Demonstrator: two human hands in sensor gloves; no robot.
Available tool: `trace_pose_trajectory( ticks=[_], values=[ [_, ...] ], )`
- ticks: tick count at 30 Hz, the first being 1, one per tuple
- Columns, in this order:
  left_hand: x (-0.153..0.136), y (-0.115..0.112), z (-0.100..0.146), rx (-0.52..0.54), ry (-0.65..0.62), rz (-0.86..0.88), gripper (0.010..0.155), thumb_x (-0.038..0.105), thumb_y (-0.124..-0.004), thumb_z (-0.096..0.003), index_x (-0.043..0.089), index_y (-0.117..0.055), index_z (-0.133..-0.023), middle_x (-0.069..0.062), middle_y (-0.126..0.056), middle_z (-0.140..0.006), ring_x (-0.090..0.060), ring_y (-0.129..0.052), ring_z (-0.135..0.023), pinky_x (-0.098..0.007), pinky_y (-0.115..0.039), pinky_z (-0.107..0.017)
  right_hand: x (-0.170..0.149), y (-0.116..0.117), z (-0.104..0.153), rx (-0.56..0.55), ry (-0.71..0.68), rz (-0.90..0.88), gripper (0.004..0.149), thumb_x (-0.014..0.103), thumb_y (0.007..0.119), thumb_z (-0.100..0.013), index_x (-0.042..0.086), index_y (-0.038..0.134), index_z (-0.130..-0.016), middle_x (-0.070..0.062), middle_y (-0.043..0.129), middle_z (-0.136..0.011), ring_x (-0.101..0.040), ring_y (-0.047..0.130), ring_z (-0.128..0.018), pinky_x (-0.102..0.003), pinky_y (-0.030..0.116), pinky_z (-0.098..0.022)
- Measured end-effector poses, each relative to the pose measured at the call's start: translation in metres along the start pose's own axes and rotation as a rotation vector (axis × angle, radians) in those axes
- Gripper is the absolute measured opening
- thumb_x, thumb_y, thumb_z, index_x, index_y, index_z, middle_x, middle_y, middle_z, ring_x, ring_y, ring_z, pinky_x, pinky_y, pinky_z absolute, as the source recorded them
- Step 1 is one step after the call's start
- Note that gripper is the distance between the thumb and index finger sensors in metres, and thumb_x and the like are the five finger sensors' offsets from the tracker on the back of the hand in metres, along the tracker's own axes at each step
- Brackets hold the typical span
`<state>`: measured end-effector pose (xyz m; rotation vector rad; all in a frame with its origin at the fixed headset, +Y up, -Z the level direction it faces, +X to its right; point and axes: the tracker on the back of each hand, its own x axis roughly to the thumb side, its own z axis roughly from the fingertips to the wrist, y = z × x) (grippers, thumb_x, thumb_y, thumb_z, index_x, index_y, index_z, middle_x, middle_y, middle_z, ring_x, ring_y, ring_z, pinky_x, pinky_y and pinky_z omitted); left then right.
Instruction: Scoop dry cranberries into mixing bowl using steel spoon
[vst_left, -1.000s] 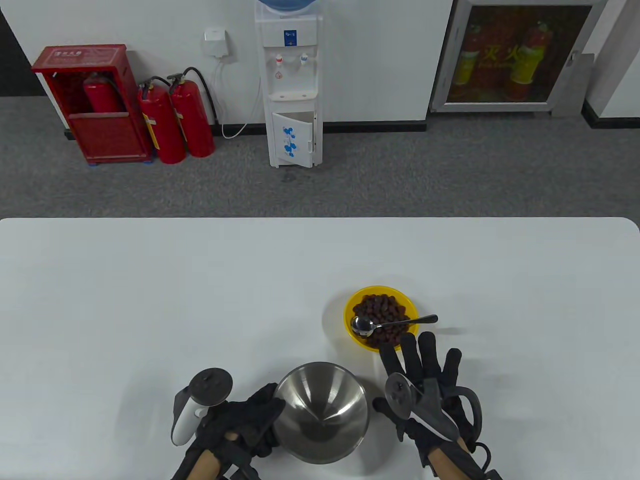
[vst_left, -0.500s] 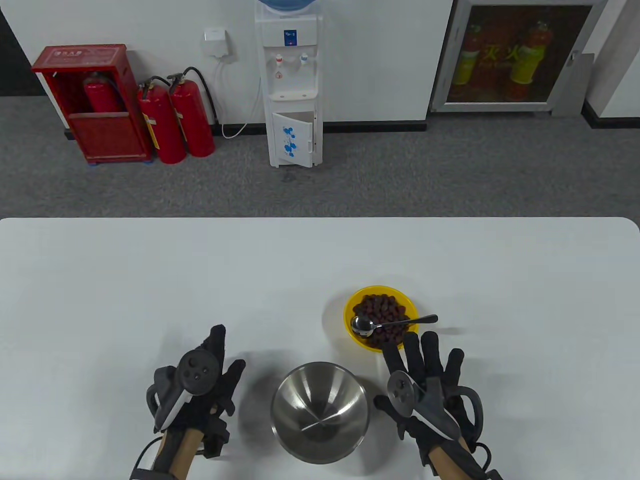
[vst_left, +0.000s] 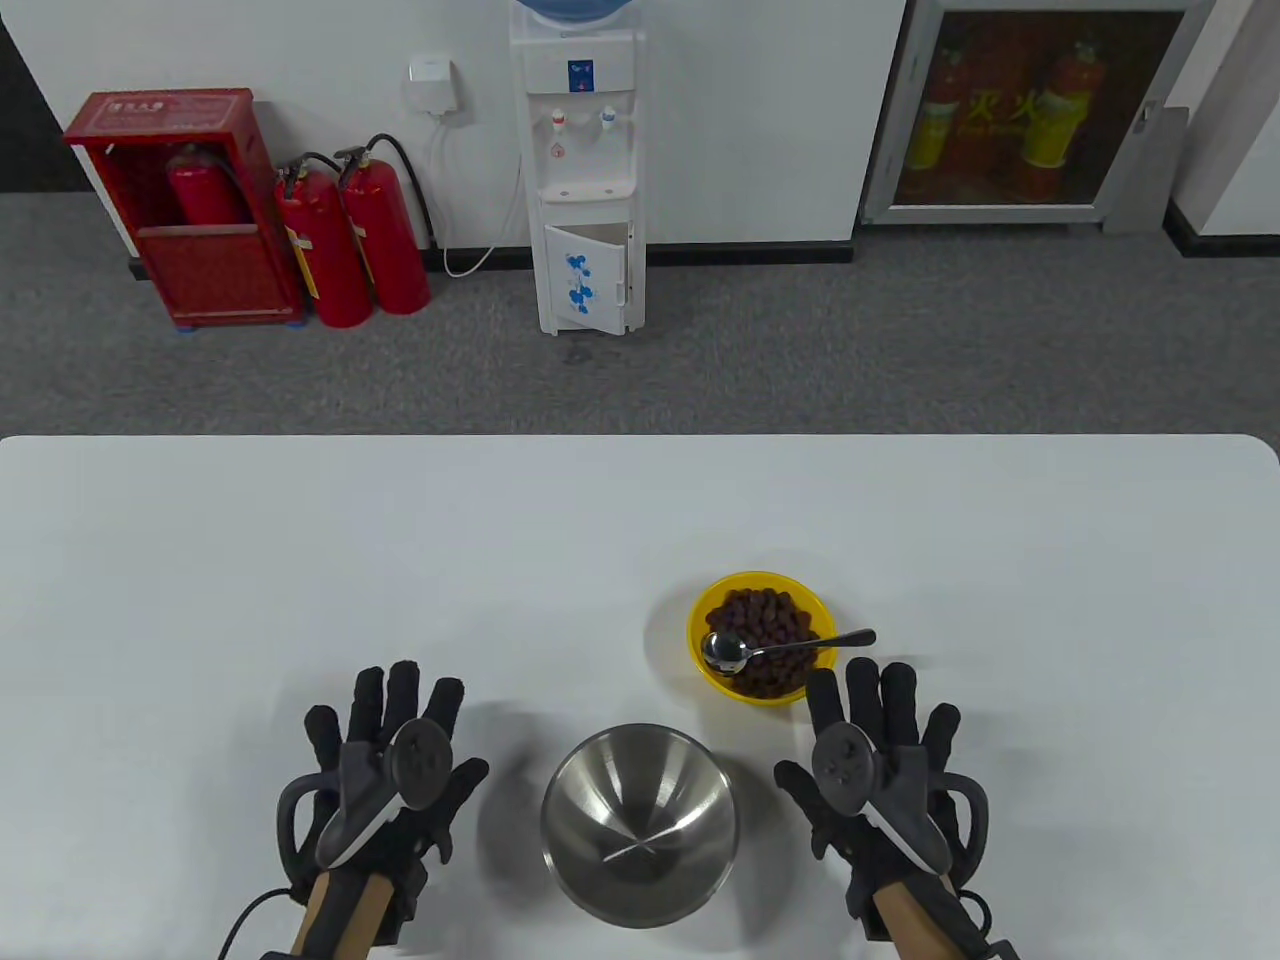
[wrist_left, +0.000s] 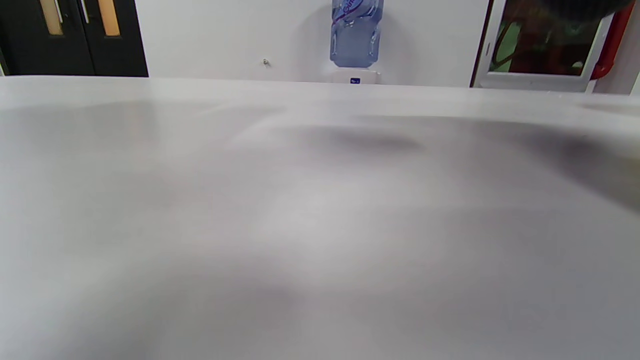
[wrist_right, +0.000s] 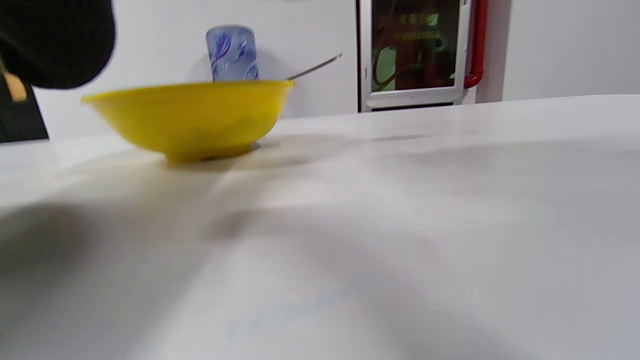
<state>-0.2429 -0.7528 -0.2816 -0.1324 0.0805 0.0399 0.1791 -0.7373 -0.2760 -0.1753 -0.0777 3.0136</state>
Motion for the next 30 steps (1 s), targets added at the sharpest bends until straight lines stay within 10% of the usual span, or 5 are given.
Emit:
trace_pose_trajectory(
  ticks=[8, 20, 30],
  values=[
    [0.010, 0.001, 0.006, -0.003, -0.085, 0.100, 0.077, 0.073, -0.059, -0.0431, 0.055, -0.015, -0.104, 0.011, -0.003, -0.121, -0.024, -0.004, -0.117, -0.069, -0.006, -0.074, -0.044, -0.020, -0.039, -0.139, 0.319, -0.480, 0.066, 0.054, 0.075, -0.046, 0.027, 0.056, -0.103, -0.006, 0.056, -0.107, -0.032, 0.061, -0.097, -0.060, 0.053, -0.068],
    [0.002, 0.003, 0.003, -0.002, -0.061, 0.085, 0.077, 0.074, -0.059, -0.0429, 0.053, -0.020, -0.106, 0.010, -0.004, -0.122, -0.025, -0.004, -0.117, -0.069, -0.004, -0.073, -0.051, 0.013, -0.105, 0.129, 0.495, -0.647, 0.066, 0.050, 0.077, -0.048, 0.029, 0.050, -0.104, -0.009, 0.072, -0.097, -0.030, 0.080, -0.080, -0.054, 0.067, -0.056],
    [0.005, 0.001, 0.003, -0.008, -0.071, 0.070, 0.077, 0.074, -0.059, -0.0431, 0.053, -0.020, -0.105, 0.010, -0.005, -0.122, -0.025, -0.004, -0.117, -0.069, -0.004, -0.073, -0.044, -0.011, -0.098, 0.048, 0.450, -0.751, 0.050, 0.045, 0.089, -0.043, 0.017, 0.082, -0.084, -0.003, 0.097, -0.064, -0.016, 0.097, -0.043, -0.044, 0.082, -0.037]
  ],
)
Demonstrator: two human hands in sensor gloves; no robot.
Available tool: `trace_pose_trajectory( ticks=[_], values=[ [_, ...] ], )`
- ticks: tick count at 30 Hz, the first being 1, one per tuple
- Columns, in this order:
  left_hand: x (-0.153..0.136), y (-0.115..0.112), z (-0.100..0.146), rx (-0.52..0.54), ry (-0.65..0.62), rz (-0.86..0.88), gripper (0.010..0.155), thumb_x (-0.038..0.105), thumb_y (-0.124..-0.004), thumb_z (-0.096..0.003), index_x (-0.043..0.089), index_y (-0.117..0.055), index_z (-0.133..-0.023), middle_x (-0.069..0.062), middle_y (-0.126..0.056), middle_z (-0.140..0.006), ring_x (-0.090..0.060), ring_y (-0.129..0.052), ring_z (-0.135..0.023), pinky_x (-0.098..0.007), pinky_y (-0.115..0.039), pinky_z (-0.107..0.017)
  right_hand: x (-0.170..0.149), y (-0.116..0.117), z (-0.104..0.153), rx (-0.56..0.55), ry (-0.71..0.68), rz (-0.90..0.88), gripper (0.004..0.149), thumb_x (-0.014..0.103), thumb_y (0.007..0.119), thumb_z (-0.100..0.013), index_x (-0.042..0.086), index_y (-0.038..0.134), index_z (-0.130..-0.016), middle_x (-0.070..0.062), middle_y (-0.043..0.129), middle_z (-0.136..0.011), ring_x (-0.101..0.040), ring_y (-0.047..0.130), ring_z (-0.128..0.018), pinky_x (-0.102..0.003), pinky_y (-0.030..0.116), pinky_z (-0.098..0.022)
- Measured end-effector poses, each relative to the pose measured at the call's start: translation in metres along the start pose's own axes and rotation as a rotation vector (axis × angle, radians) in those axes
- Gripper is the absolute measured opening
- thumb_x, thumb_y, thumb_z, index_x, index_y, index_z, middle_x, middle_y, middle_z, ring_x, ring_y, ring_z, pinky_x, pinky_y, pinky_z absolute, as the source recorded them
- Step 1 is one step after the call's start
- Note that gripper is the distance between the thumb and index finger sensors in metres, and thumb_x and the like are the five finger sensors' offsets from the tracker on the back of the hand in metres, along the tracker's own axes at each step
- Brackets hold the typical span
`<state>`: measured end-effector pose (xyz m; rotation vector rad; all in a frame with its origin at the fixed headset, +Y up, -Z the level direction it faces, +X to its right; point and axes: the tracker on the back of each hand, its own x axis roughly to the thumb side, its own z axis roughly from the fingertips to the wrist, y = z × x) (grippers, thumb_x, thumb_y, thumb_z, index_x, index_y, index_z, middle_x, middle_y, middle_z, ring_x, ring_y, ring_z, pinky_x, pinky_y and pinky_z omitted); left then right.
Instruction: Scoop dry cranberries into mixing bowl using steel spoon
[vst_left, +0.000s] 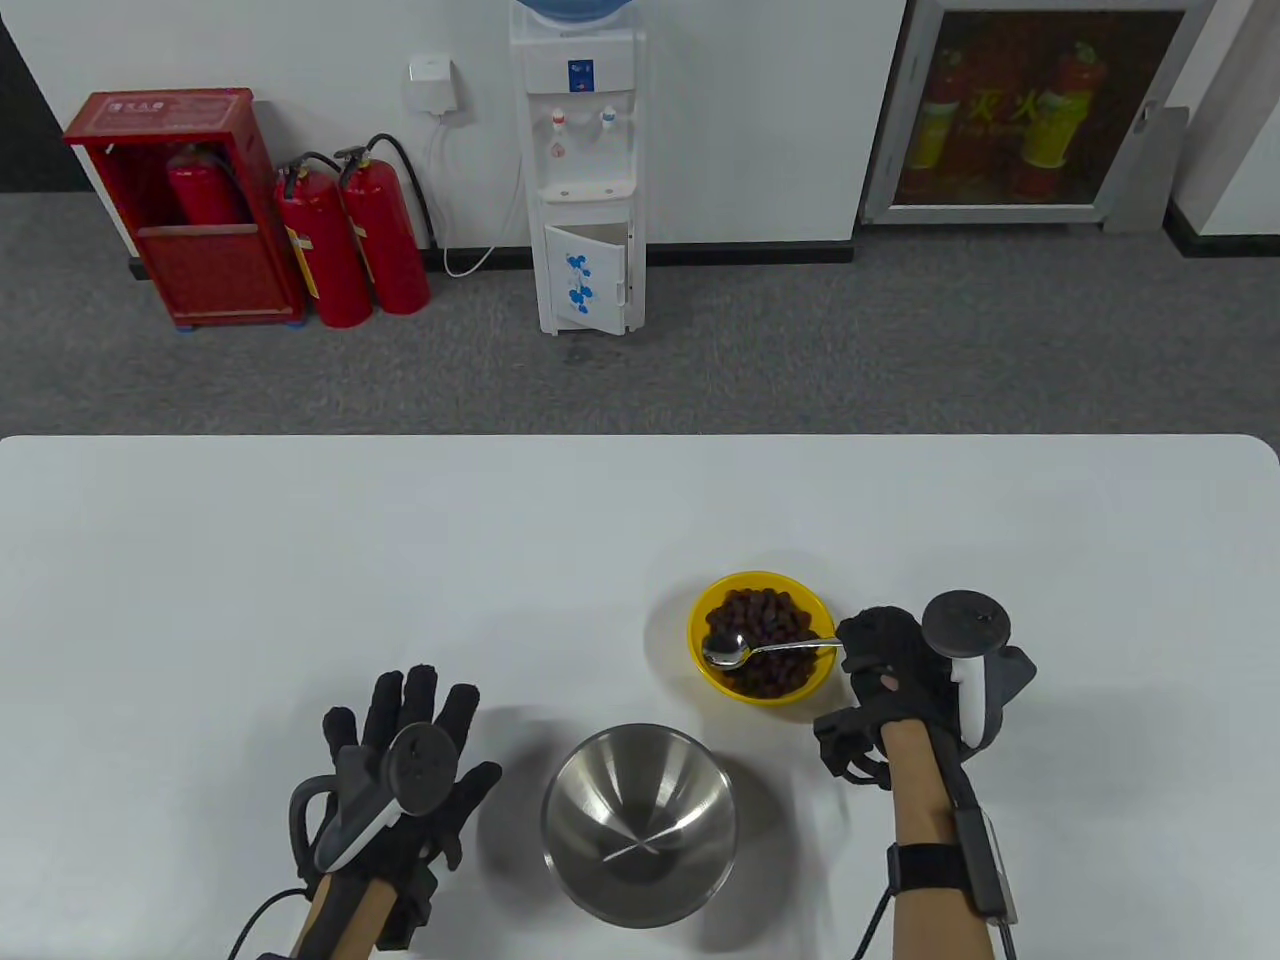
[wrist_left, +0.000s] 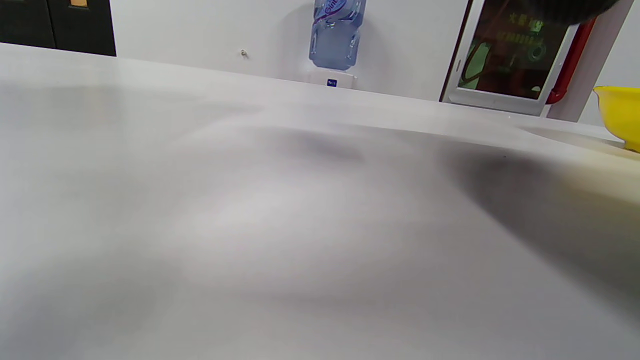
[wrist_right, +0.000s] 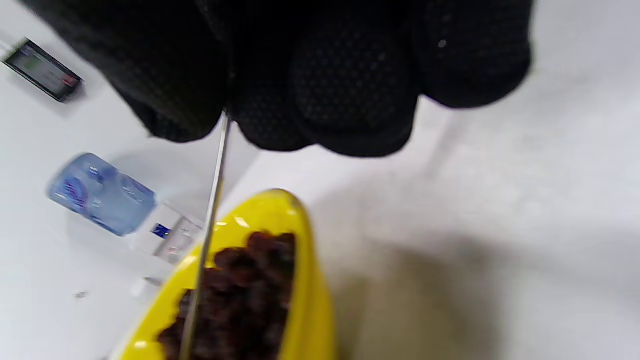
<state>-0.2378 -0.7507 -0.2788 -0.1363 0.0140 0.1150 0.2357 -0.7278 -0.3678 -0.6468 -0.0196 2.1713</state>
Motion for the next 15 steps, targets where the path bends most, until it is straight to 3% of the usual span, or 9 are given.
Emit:
trace_pose_trajectory(
  ticks=[5, 10, 12, 15],
  values=[
    [0.002, -0.001, 0.000, -0.005, -0.005, -0.005, 0.077, 0.073, -0.059, -0.0432, 0.053, -0.019, -0.105, 0.010, -0.004, -0.122, -0.025, -0.004, -0.117, -0.069, -0.004, -0.073, 0.010, -0.001, 0.013, 0.139, -0.065, -0.172, 0.053, 0.046, 0.087, -0.045, 0.013, 0.082, -0.085, -0.003, 0.100, -0.060, -0.018, 0.100, -0.039, -0.045, 0.083, -0.034],
    [0.002, -0.002, 0.000, -0.008, -0.005, -0.003, 0.077, 0.073, -0.059, -0.0433, 0.053, -0.019, -0.106, 0.010, -0.004, -0.122, -0.025, -0.004, -0.116, -0.069, -0.004, -0.073, 0.013, 0.007, 0.025, 0.233, -0.089, -0.124, 0.056, 0.042, 0.084, -0.048, 0.007, 0.075, -0.091, -0.003, 0.101, -0.065, -0.019, 0.104, -0.042, -0.044, 0.085, -0.035],
    [0.003, -0.002, 0.001, -0.007, -0.006, -0.001, 0.076, 0.073, -0.059, -0.0433, 0.053, -0.020, -0.106, 0.009, -0.004, -0.122, -0.026, -0.004, -0.116, -0.069, -0.004, -0.073, 0.012, 0.008, 0.031, 0.202, -0.124, -0.093, 0.047, 0.035, 0.080, -0.050, 0.007, 0.079, -0.087, -0.003, 0.100, -0.069, -0.021, 0.105, -0.049, -0.045, 0.085, -0.039],
    [0.004, -0.002, 0.001, -0.013, -0.011, 0.007, 0.077, 0.073, -0.059, -0.0432, 0.052, -0.020, -0.106, 0.010, -0.004, -0.122, -0.025, -0.004, -0.116, -0.069, -0.004, -0.073, 0.011, 0.002, 0.040, 0.183, -0.204, -0.080, 0.046, 0.034, 0.079, -0.049, 0.008, 0.078, -0.087, -0.002, 0.099, -0.071, -0.021, 0.104, -0.052, -0.045, 0.085, -0.042]
  ],
)
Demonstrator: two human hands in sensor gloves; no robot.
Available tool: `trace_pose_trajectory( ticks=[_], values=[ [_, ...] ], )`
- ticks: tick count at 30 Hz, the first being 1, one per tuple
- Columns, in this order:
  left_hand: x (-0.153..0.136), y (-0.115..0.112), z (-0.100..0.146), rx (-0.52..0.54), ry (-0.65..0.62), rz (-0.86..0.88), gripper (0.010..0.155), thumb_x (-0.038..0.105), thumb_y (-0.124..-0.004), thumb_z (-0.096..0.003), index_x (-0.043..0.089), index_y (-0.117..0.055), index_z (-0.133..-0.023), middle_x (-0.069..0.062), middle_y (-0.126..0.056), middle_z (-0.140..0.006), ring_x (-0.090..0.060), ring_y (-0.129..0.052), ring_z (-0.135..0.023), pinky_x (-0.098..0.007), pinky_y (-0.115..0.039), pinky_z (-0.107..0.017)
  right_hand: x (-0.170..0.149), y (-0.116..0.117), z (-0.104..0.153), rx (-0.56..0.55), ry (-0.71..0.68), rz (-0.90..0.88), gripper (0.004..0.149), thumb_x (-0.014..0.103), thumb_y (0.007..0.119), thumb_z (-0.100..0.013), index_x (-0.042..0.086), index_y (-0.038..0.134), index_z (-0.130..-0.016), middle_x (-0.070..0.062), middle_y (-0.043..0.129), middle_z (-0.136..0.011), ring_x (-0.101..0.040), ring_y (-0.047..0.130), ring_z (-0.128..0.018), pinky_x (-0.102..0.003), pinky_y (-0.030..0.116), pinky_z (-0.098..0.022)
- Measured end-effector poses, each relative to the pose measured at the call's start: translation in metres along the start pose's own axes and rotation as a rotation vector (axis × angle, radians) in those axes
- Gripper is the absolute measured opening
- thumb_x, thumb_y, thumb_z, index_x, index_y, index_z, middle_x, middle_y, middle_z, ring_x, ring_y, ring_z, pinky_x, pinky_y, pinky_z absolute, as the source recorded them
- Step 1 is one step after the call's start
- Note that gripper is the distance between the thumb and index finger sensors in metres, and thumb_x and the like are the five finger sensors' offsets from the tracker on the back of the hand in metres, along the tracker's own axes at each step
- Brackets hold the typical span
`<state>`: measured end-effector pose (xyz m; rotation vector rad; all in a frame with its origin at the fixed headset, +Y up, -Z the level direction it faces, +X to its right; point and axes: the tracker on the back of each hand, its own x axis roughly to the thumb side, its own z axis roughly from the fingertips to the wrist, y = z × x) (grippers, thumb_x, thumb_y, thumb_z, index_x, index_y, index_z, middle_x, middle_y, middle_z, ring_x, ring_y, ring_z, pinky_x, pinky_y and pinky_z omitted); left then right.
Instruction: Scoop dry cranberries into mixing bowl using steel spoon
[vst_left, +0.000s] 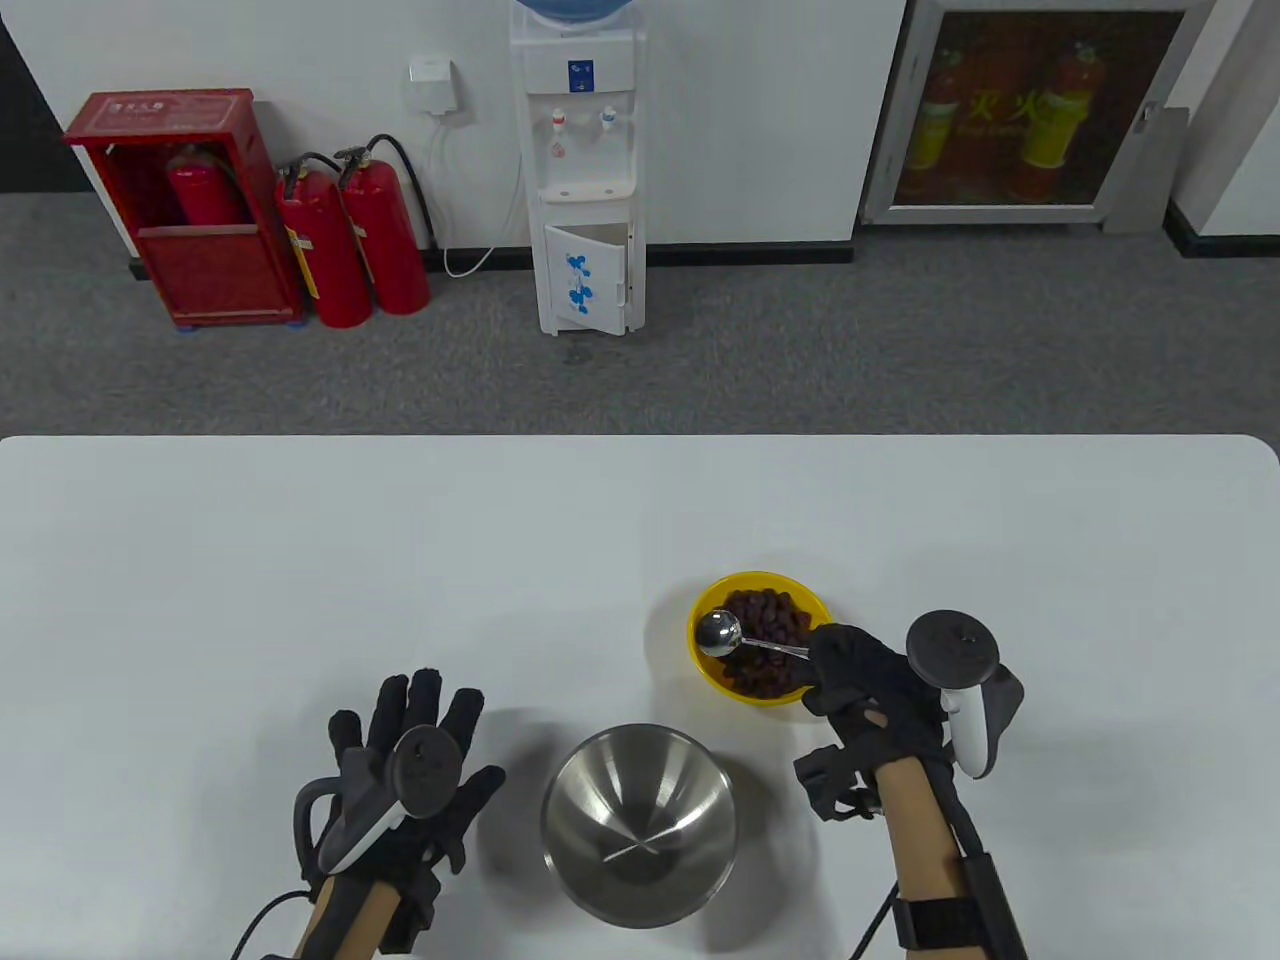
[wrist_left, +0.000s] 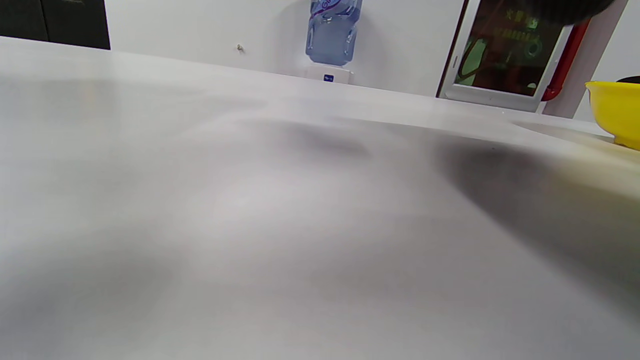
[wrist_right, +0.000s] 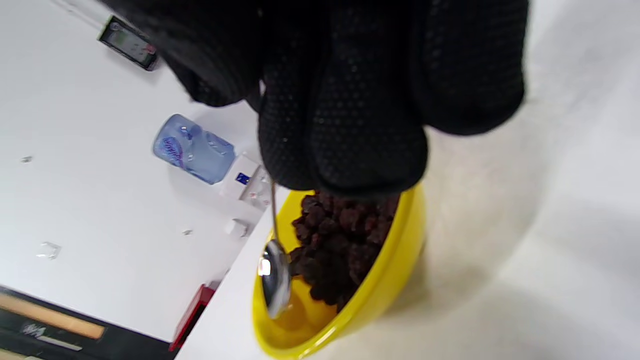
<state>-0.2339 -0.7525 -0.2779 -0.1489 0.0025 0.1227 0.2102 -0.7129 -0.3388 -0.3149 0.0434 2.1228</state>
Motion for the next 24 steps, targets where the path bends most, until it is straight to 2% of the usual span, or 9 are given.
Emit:
trace_pose_trajectory(
  ticks=[2, 4, 6, 7, 11, 13, 17, 24],
  values=[
    [0.001, 0.000, 0.000, 0.000, -0.004, -0.001, 0.076, 0.073, -0.059, -0.0433, 0.052, -0.020, -0.106, 0.009, -0.004, -0.121, -0.026, -0.004, -0.116, -0.069, -0.004, -0.073, 0.001, -0.007, 0.008, -0.070, -0.077, 0.006, 0.046, 0.034, 0.079, -0.048, 0.009, 0.079, -0.087, 0.004, 0.098, -0.072, -0.020, 0.104, -0.054, -0.045, 0.085, -0.044],
    [0.002, -0.001, 0.000, 0.002, -0.006, -0.003, 0.077, 0.073, -0.059, -0.0433, 0.052, -0.020, -0.106, 0.009, -0.005, -0.121, -0.026, -0.004, -0.116, -0.069, -0.004, -0.073, 0.002, -0.013, 0.018, -0.161, -0.167, 0.017, 0.045, 0.032, 0.080, -0.047, 0.011, 0.080, -0.087, 0.003, 0.098, -0.072, -0.021, 0.103, -0.055, -0.046, 0.083, -0.046],
    [0.003, 0.000, 0.001, 0.006, -0.008, -0.007, 0.076, 0.073, -0.059, -0.0432, 0.052, -0.020, -0.106, 0.010, -0.004, -0.121, -0.025, -0.004, -0.116, -0.069, -0.004, -0.073, 0.001, -0.016, 0.029, -0.293, -0.342, 0.093, 0.044, 0.032, 0.081, -0.046, 0.013, 0.081, -0.086, 0.004, 0.098, -0.072, -0.021, 0.103, -0.054, -0.046, 0.083, -0.047],
    [0.003, 0.000, 0.001, 0.010, -0.010, -0.007, 0.076, 0.073, -0.059, -0.0432, 0.052, -0.020, -0.106, 0.009, -0.005, -0.121, -0.026, -0.004, -0.116, -0.069, -0.004, -0.073, -0.001, -0.015, 0.032, -0.344, -0.401, 0.138, 0.044, 0.033, 0.081, -0.045, 0.015, 0.082, -0.085, -0.002, 0.098, -0.072, -0.020, 0.103, -0.054, -0.045, 0.083, -0.047],
    [0.005, 0.003, 0.004, 0.026, -0.011, -0.003, 0.076, 0.073, -0.059, -0.0432, 0.052, -0.020, -0.106, 0.009, -0.005, -0.122, -0.026, -0.005, -0.116, -0.069, -0.005, -0.073, -0.006, -0.006, 0.043, -0.590, -0.640, 0.562, 0.043, 0.036, 0.080, -0.043, 0.020, 0.081, -0.084, 0.003, 0.099, -0.069, -0.017, 0.103, -0.051, -0.043, 0.084, -0.046],
    [0.004, 0.003, 0.006, 0.032, -0.006, 0.012, 0.076, 0.073, -0.059, -0.0433, 0.052, -0.021, -0.106, 0.009, -0.007, -0.122, -0.026, -0.006, -0.116, -0.069, -0.005, -0.073, -0.007, -0.001, 0.045, -0.650, -0.724, 0.698, 0.043, 0.037, 0.079, -0.043, 0.021, 0.081, -0.083, 0.004, 0.098, -0.069, -0.015, 0.103, -0.051, -0.042, 0.084, -0.046],
    [0.003, 0.004, 0.006, 0.038, -0.004, 0.011, 0.076, 0.073, -0.059, -0.0433, 0.052, -0.021, -0.106, 0.009, -0.006, -0.122, -0.026, -0.006, -0.116, -0.069, -0.005, -0.073, -0.005, 0.003, 0.051, -0.692, -0.787, 0.773, 0.043, 0.036, 0.079, -0.044, 0.020, 0.080, -0.083, 0.005, 0.098, -0.069, -0.017, 0.103, -0.052, -0.044, 0.082, -0.046],
    [0.005, 0.002, 0.006, 0.034, -0.012, -0.004, 0.075, 0.073, -0.059, -0.0430, 0.054, -0.022, -0.105, 0.011, -0.004, -0.121, -0.025, -0.002, -0.116, -0.069, -0.001, -0.072, -0.005, 0.009, 0.058, -0.694, -0.817, 0.878, 0.042, 0.036, 0.080, -0.044, 0.017, 0.082, -0.082, 0.002, 0.100, -0.067, -0.018, 0.105, -0.050, -0.044, 0.084, -0.044]
  ],
)
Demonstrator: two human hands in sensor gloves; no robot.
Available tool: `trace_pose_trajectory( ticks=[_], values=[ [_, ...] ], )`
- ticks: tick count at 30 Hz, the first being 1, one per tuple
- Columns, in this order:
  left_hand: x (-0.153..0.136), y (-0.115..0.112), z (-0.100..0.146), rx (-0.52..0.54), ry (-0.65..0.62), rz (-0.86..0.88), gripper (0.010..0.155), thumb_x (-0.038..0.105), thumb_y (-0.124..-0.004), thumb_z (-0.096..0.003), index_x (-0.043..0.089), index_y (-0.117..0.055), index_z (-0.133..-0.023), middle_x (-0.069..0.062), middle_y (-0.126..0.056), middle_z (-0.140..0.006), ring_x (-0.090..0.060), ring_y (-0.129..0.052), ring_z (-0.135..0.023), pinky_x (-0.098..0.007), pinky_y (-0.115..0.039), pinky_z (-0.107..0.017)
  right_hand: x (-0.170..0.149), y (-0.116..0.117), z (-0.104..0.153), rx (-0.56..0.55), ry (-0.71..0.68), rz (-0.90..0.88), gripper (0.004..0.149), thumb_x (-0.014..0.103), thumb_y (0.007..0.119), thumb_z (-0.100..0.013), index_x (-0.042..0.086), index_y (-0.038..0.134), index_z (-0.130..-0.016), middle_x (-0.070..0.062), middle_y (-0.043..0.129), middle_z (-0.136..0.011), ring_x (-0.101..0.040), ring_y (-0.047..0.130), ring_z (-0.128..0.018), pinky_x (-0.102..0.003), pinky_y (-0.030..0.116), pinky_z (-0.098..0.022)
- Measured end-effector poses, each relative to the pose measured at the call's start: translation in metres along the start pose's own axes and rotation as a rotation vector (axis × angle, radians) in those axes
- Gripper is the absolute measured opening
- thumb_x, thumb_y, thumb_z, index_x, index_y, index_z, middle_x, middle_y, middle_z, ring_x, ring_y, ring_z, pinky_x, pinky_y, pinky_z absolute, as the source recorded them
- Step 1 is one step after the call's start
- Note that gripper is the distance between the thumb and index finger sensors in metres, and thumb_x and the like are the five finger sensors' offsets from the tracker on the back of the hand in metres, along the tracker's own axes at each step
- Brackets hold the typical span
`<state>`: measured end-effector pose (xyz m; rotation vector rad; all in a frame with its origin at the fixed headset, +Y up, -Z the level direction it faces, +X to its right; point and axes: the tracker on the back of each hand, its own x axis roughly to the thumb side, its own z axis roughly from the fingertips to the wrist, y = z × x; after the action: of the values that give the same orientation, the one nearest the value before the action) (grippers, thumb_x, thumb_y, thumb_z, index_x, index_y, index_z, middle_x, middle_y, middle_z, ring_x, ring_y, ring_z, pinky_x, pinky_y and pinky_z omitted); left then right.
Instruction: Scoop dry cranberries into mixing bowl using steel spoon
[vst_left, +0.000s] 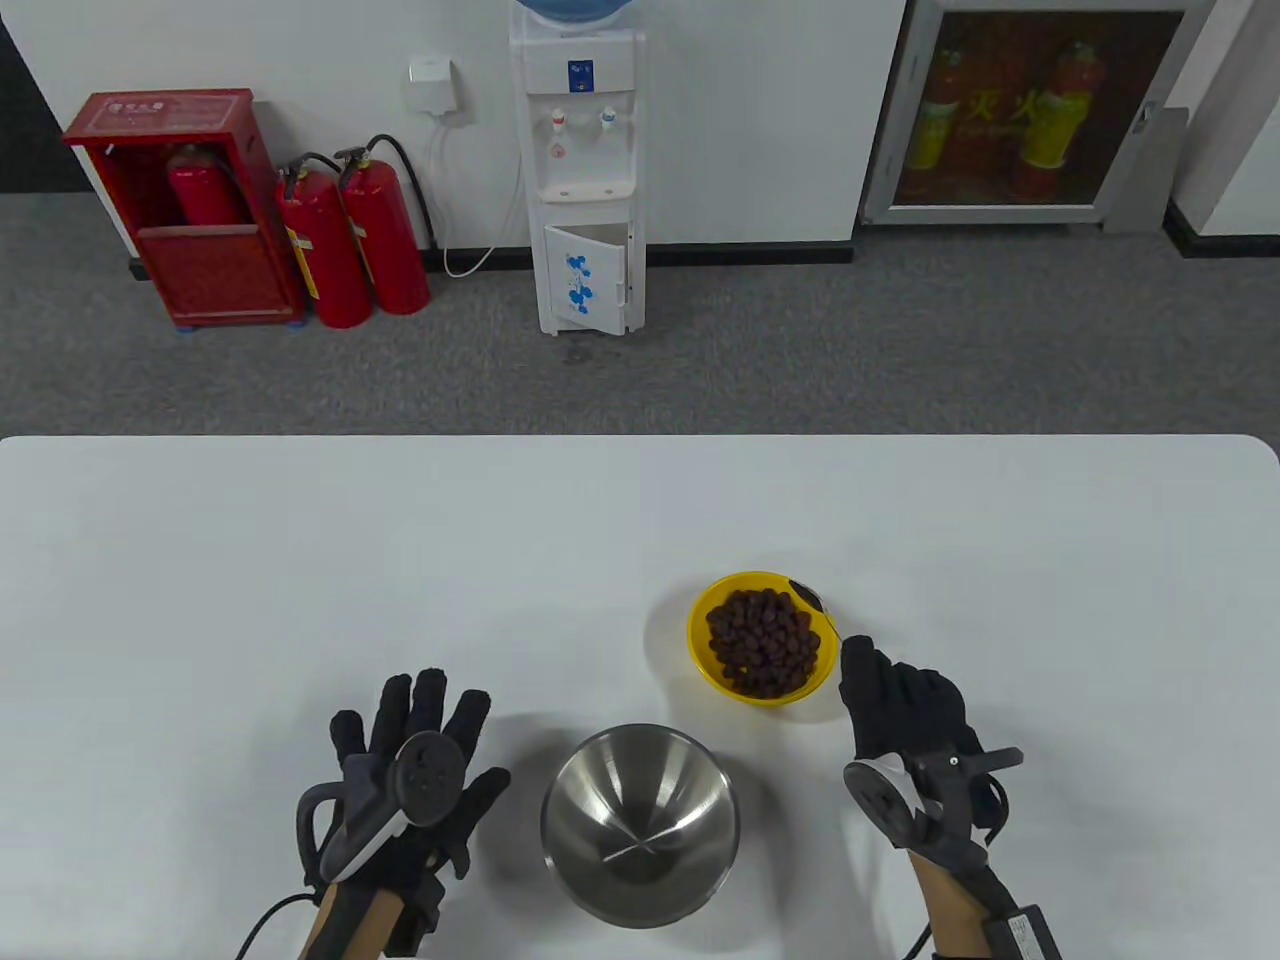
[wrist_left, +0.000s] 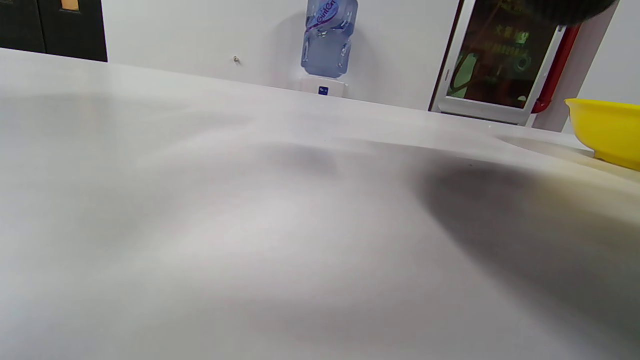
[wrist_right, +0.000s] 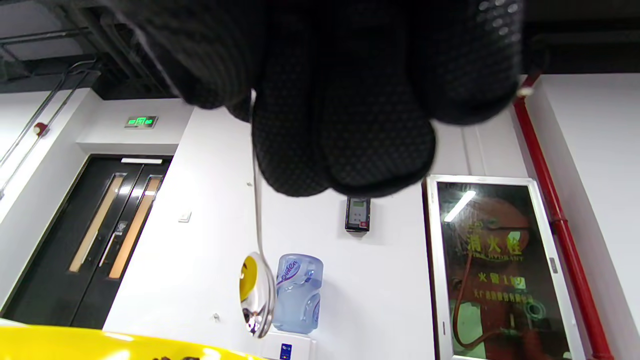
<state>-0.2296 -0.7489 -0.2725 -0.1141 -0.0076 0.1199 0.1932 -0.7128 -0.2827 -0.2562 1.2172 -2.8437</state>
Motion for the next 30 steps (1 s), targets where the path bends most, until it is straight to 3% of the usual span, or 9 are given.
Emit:
trace_pose_trajectory(
  ticks=[12, 15, 16, 21, 24, 27, 30],
  values=[
    [0.002, -0.005, -0.001, -0.020, 0.001, -0.033, 0.076, 0.073, -0.059, -0.0430, 0.053, -0.021, -0.106, 0.010, -0.004, -0.122, -0.025, -0.002, -0.116, -0.069, -0.001, -0.072, 0.009, 0.007, 0.003, 0.056, -0.070, 0.087, 0.041, 0.036, 0.081, -0.045, 0.015, 0.085, -0.081, 0.001, 0.103, -0.064, -0.018, 0.107, -0.047, -0.043, 0.085, -0.042],
    [0.003, -0.005, -0.001, -0.022, -0.002, -0.034, 0.076, 0.073, -0.059, -0.0430, 0.053, -0.022, -0.106, 0.010, -0.005, -0.122, -0.025, -0.002, -0.116, -0.069, -0.002, -0.072, 0.015, 0.012, -0.001, 0.162, -0.026, 0.157, 0.041, 0.041, 0.080, -0.044, 0.018, 0.087, -0.078, 0.008, 0.105, -0.059, -0.010, 0.111, -0.040, -0.037, 0.091, -0.038],
    [0.003, -0.005, 0.000, -0.024, -0.001, -0.035, 0.075, 0.073, -0.059, -0.0431, 0.053, -0.022, -0.105, 0.010, -0.005, -0.122, -0.025, -0.003, -0.116, -0.069, -0.002, -0.072, 0.014, 0.014, -0.003, 0.230, 0.064, 0.143, 0.041, 0.042, 0.079, -0.044, 0.019, 0.087, -0.078, 0.011, 0.105, -0.058, -0.007, 0.112, -0.039, -0.035, 0.092, -0.037],
    [0.003, -0.004, 0.000, -0.027, 0.000, -0.032, 0.076, 0.073, -0.059, -0.0432, 0.053, -0.022, -0.106, 0.010, -0.006, -0.122, -0.026, -0.004, -0.116, -0.069, -0.002, -0.072, -0.015, 0.029, 0.001, 0.473, 0.657, -0.449, 0.043, 0.036, 0.083, -0.046, 0.008, 0.088, -0.077, 0.002, 0.106, -0.053, -0.014, 0.112, -0.034, -0.039, 0.091, -0.034],
    [0.004, -0.005, 0.000, -0.029, -0.002, -0.033, 0.075, 0.073, -0.059, -0.0433, 0.053, -0.022, -0.106, 0.009, -0.006, -0.122, -0.026, -0.004, -0.116, -0.069, -0.002, -0.072, -0.037, 0.046, 0.016, 0.541, 0.916, -0.732, 0.044, 0.035, 0.083, -0.046, 0.005, 0.087, -0.078, 0.000, 0.106, -0.053, -0.016, 0.112, -0.034, -0.040, 0.091, -0.034],
    [0.004, -0.005, 0.000, -0.031, -0.002, -0.034, 0.075, 0.073, -0.059, -0.0431, 0.053, -0.022, -0.106, 0.009, -0.006, -0.122, -0.026, -0.004, -0.116, -0.069, -0.003, -0.072, -0.045, 0.056, 0.025, 0.544, 0.996, -0.929, 0.048, 0.036, 0.085, -0.046, 0.003, 0.084, -0.081, -0.001, 0.104, -0.057, -0.018, 0.110, -0.038, -0.042, 0.089, -0.036],
    [0.004, -0.005, 0.000, -0.032, -0.002, -0.035, 0.075, 0.073, -0.059, -0.0431, 0.053, -0.022, -0.106, 0.009, -0.006, -0.122, -0.026, -0.004, -0.116, -0.069, -0.003, -0.072, -0.044, 0.061, 0.027, 0.559, 0.971, -1.049, 0.055, 0.039, 0.087, -0.046, 0.007, 0.074, -0.089, -0.002, 0.097, -0.068, -0.021, 0.105, -0.052, -0.046, 0.083, -0.045]
  ],
)
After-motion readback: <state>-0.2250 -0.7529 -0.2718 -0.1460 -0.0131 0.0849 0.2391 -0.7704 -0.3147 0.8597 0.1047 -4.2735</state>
